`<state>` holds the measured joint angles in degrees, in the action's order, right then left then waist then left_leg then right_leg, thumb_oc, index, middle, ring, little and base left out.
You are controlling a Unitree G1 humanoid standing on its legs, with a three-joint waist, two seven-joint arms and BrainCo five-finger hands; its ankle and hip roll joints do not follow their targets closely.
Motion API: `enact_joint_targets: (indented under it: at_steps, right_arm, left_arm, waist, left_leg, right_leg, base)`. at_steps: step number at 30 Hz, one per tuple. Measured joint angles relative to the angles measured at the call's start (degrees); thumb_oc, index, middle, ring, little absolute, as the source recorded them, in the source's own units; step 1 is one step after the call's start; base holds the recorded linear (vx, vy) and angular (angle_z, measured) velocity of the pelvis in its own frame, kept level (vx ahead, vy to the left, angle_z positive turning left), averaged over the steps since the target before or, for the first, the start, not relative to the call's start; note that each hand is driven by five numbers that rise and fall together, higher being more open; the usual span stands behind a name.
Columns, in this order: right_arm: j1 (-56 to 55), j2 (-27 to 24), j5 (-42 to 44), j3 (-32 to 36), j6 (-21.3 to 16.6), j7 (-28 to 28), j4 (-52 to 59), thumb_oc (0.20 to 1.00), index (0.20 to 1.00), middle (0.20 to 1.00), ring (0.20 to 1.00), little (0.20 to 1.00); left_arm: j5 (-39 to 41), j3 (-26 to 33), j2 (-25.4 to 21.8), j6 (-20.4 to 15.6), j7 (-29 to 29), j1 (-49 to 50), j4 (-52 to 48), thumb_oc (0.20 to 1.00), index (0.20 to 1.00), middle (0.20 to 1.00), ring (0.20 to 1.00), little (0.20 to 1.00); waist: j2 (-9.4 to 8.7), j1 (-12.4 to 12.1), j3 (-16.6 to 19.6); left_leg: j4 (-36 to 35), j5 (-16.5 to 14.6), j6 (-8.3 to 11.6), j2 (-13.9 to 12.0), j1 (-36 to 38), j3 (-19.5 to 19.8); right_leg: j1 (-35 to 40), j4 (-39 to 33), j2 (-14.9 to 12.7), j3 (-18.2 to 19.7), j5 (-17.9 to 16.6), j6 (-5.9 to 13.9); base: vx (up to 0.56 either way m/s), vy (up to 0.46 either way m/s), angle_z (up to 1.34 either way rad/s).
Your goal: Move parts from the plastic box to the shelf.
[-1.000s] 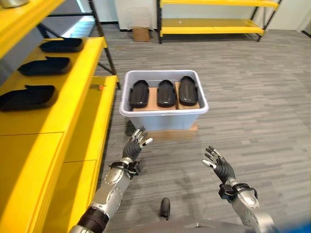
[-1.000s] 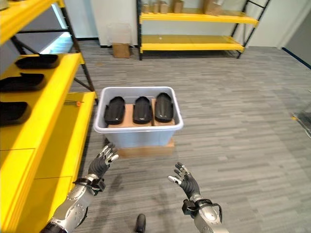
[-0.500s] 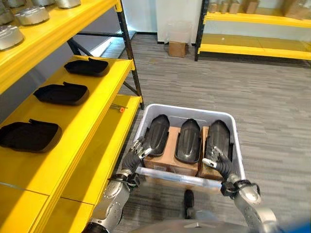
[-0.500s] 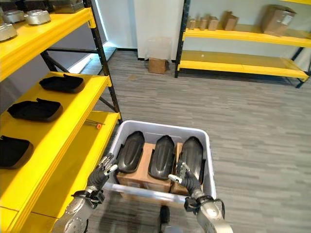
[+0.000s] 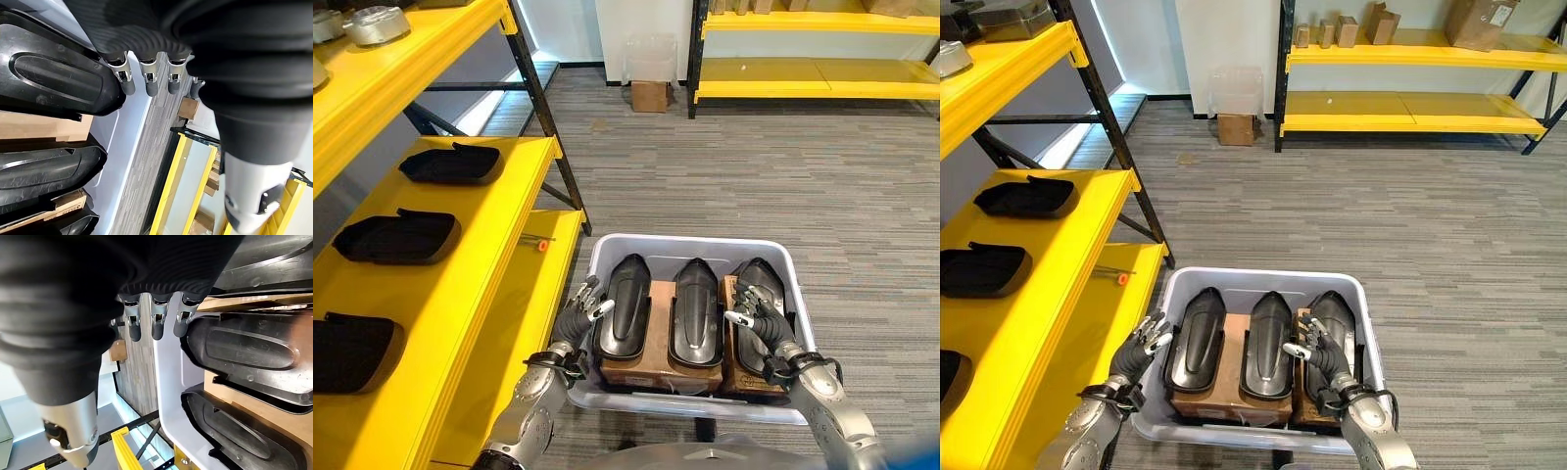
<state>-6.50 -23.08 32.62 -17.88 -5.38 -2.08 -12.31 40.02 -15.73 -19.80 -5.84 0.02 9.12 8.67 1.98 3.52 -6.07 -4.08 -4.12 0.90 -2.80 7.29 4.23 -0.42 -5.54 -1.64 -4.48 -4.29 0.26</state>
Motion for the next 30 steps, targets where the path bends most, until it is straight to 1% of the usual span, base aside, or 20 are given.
enact_joint_targets:
  at_steps: [2,4,5,6,7,8,9,10,11,12,13,14,15,16,18,19,21,23,27,30]
  right_arm:
    - [0.0,0.1,0.0,-0.1,0.0,0.0,0.0,1.000,1.000,1.000,1.000,1.000]
    - [-0.1,0.0,0.0,-0.2,0.0,0.0,-0.1,1.000,1.000,1.000,1.000,1.000]
    - [-0.1,0.1,0.1,-0.3,-0.1,0.0,-0.1,1.000,1.000,1.000,1.000,1.000]
    - [0.0,0.0,0.1,-0.3,-0.1,0.0,-0.1,1.000,1.000,1.000,1.000,1.000]
    - [0.0,0.0,0.1,-0.3,-0.1,0.0,-0.1,1.000,1.000,1.000,1.000,1.000]
    - [0.0,-0.5,0.4,0.0,-0.2,0.2,0.2,1.000,1.000,1.000,1.000,1.000]
    - [-0.1,-0.2,0.4,-0.1,-0.2,0.2,0.3,1.000,1.000,1.000,1.000,1.000]
    - [-0.1,0.1,0.4,0.2,-0.3,0.1,0.3,1.000,1.000,1.000,1.000,1.000]
    - [-0.2,0.0,0.4,0.9,-0.4,0.2,0.1,1.000,1.000,1.000,1.000,1.000]
    - [-0.1,0.2,0.4,2.0,-0.6,0.4,0.1,1.000,1.000,1.000,1.000,1.000]
    - [0.4,-0.3,0.5,3.1,-0.8,0.8,0.1,1.000,1.000,1.000,1.000,1.000]
    - [0.3,-0.8,0.5,3.4,-0.8,1.1,0.1,1.000,1.000,1.000,1.000,1.000]
    - [0.0,-0.8,0.5,3.8,-1.0,1.4,0.1,1.000,1.000,1.000,1.000,1.000]
    - [0.0,-1.1,0.5,3.6,-1.2,1.4,0.0,1.000,1.000,1.000,1.000,1.000]
    - [-0.6,-2.6,0.6,3.6,-1.3,1.4,0.2,1.000,1.000,1.000,1.000,1.000]
    - [-1.1,-1.8,0.8,3.7,-1.1,1.5,-0.1,1.000,1.000,1.000,1.000,1.000]
    - [-3.4,0.3,1.1,3.5,-1.1,1.2,1.4,1.000,1.000,1.000,1.000,1.000]
    - [-3.5,1.8,1.1,2.9,-1.1,1.2,1.4,1.000,1.000,1.000,1.000,1.000]
    - [-2.4,3.4,2.1,2.9,-1.1,1.3,2.5,1.000,1.000,1.000,1.000,1.000]
    - [-2.2,3.3,2.1,3.8,-1.3,2.3,2.5,1.000,1.000,1.000,1.000,1.000]
  left_arm:
    - [0.1,0.0,0.4,0.0,0.1,-0.3,0.0,1.000,1.000,1.000,1.000,1.000]
    - [0.9,0.0,0.5,0.0,0.2,-0.7,0.0,1.000,1.000,1.000,1.000,1.000]
    - [1.3,0.0,0.2,0.0,0.2,-1.2,0.0,1.000,1.000,1.000,1.000,1.000]
    - [1.5,0.0,0.2,-0.1,0.3,-1.9,0.2,1.000,1.000,1.000,1.000,1.000]
    - [1.5,0.0,0.2,-0.1,0.3,-2.0,0.2,1.000,1.000,1.000,1.000,1.000]
    - [1.6,-0.4,0.0,0.0,0.3,-2.4,0.9,1.000,1.000,1.000,1.000,1.000]
    - [1.6,-0.4,-0.1,0.0,0.3,-2.7,1.4,1.000,1.000,1.000,1.000,1.000]
    - [1.5,-0.7,-0.2,0.0,0.3,-3.0,1.9,1.000,1.000,1.000,1.000,1.000]
    - [1.5,-1.5,-0.2,0.0,0.3,-3.6,2.9,1.000,1.000,1.000,1.000,1.000]
    - [1.5,-2.1,0.0,0.0,0.3,-4.3,3.6,1.000,1.000,1.000,1.000,1.000]
    - [1.5,-2.3,0.7,0.1,0.3,-5.1,3.9,1.000,1.000,1.000,1.000,1.000]
    - [1.5,-2.7,1.3,0.0,0.4,-5.1,3.9,1.000,1.000,1.000,1.000,1.000]
    - [1.5,-3.5,1.5,0.1,0.3,-5.2,3.9,1.000,1.000,1.000,1.000,1.000]
    - [1.5,-3.7,1.5,0.0,0.0,-4.9,3.7,1.000,1.000,1.000,1.000,1.000]
    - [1.5,-3.7,1.7,0.1,-0.1,-4.0,3.4,1.000,1.000,1.000,1.000,1.000]
    - [1.5,-3.4,1.1,0.1,-0.2,-4.0,3.5,1.000,1.000,1.000,1.000,1.000]
    - [1.5,-3.1,-1.1,0.0,-0.3,-3.4,3.4,1.000,1.000,1.000,1.000,1.000]
    - [1.5,-2.7,-3.0,0.0,-0.2,-3.3,3.3,1.000,1.000,1.000,1.000,1.000]
    - [1.4,-1.9,-5.2,0.0,-0.2,-3.4,2.5,1.000,1.000,1.000,1.000,1.000]
    - [1.3,-2.0,-5.3,0.0,-0.2,-3.3,0.7,1.000,1.000,1.000,1.000,1.000]
  waist:
    - [-0.22,-0.1,-0.9]
    - [-0.45,-0.4,-1.7]
    - [-1.42,-1.1,-2.3]
    - [-3.03,-1.5,-3.3]
    - [-3.18,-1.6,-3.4]
    - [-4.80,-1.6,-4.7]
    - [-4.92,-1.4,-4.9]
    - [-5.19,-1.2,-5.0]
    - [-5.13,-1.2,-5.0]
    - [-4.26,-0.9,-4.7]
    - [-3.24,-0.4,-5.2]
    - [-3.27,-0.5,-5.2]
    - [-2.14,-0.3,-4.6]
    - [-1.69,-0.3,-4.4]
    - [1.89,0.4,-3.5]
    - [1.44,0.3,-3.7]
    - [-1.87,0.1,-3.6]
    - [-3.72,-0.3,-3.4]
    - [-5.15,-1.0,-3.4]
    - [-5.33,-1.0,-3.5]
  left_leg:
    - [1.4,-0.6,0.41,-0.4,-0.6,0.4]
    - [5.9,-2.5,1.37,-1.0,-2.8,1.5]
    - [11.3,-3.7,2.41,-0.3,-5.6,2.1]
    - [18.9,-3.4,2.92,0.9,-9.7,3.0]
    - [19.6,-3.3,3.01,1.0,-10.3,3.1]
    - [30.0,-3.3,2.63,1.2,-16.8,3.9]
    - [30.2,-3.6,2.90,0.1,-17.2,3.6]
    - [26.3,-3.4,3.50,-3.5,-16.5,3.0]
    - [21.2,-2.5,4.86,-6.9,-16.0,2.8]
    - [12.7,-1.2,5.83,-10.8,-14.8,0.8]
    - [8.5,0.3,6.58,-13.1,-14.1,-0.4]
    - [7.5,1.5,6.96,-14.0,-14.2,-0.6]
    - [6.2,2.8,7.31,-14.1,-14.0,-1.3]
    - [3.6,3.5,6.82,-14.3,-12.6,-3.0]
    - [-0.3,4.7,5.15,-11.9,-9.3,-4.3]
    - [-1.0,7.7,7.00,-10.5,-7.9,-3.9]
    - [-1.2,6.6,4.86,-4.9,-6.0,-6.6]
    - [-1.2,5.8,3.28,-1.8,-5.3,-8.5]
    - [-1.1,5.0,2.00,-0.2,-5.2,-11.1]
    - [-1.1,4.9,1.91,-0.3,-4.7,-11.6]
  right_leg:
    - [0.3,0.2,0.3,-0.6,0.5,0.02]
    - [0.4,0.4,1.4,-1.3,0.9,-0.58]
    - [-0.4,0.5,1.0,-0.8,1.3,-1.11]
    - [-0.6,0.5,0.2,-0.9,1.1,-1.56]
    - [-0.6,0.6,0.2,-0.9,1.1,-1.62]
    - [0.0,0.5,-1.1,-2.2,0.8,-3.06]
    - [0.4,0.4,-1.1,-2.7,0.9,-3.22]
    - [0.6,0.7,-1.3,-2.4,1.6,-3.24]
    - [0.8,0.4,-1.0,-2.5,1.8,-2.97]
    - [0.6,0.4,-0.7,-2.7,2.1,-2.48]
    - [0.7,0.8,-0.8,-2.5,1.9,-2.90]
    - [0.8,0.7,-1.4,-1.8,1.7,-1.67]
    - [0.9,0.7,-1.5,-1.8,1.7,-0.42]
    - [0.9,0.3,-1.7,-1.0,1.8,0.23]
    - [1.3,0.3,-2.0,0.1,2.0,2.32]
    - [1.9,0.3,-3.4,1.0,2.0,3.49]
    - [2.6,0.5,-8.7,1.9,1.9,4.13]
    - [2.1,0.6,-11.6,1.7,1.2,4.22]
    - [0.6,0.3,-13.2,1.8,-0.9,6.88]
    - [0.9,0.3,-12.9,1.7,-0.6,7.44]
  base:
    - [0.01,-0.124,0.12]
    - [-0.05,-0.097,0.16]
    - [-0.02,-0.049,0.07]
    - [0.03,-0.022,0.01]
    - [0.05,0.004,0.24]
    - [0.12,0.107,0.30]
    - [0.13,0.198,0.28]
    - [0.13,0.198,0.12]
    - [0.04,0.110,0.07]
    - [0.03,0.140,0.16]
    - [0.04,0.220,0.00]
    - [0.07,0.296,-0.07]
    - [0.07,0.212,-0.34]
    - [0.10,0.203,-0.44]
    - [0.15,0.268,-0.50]
    - [0.12,0.266,-0.32]
    - [0.04,0.183,-0.31]
    - [0.03,0.146,-0.36]
    - [0.04,0.052,-0.32]
    - [0.04,0.009,-0.07]
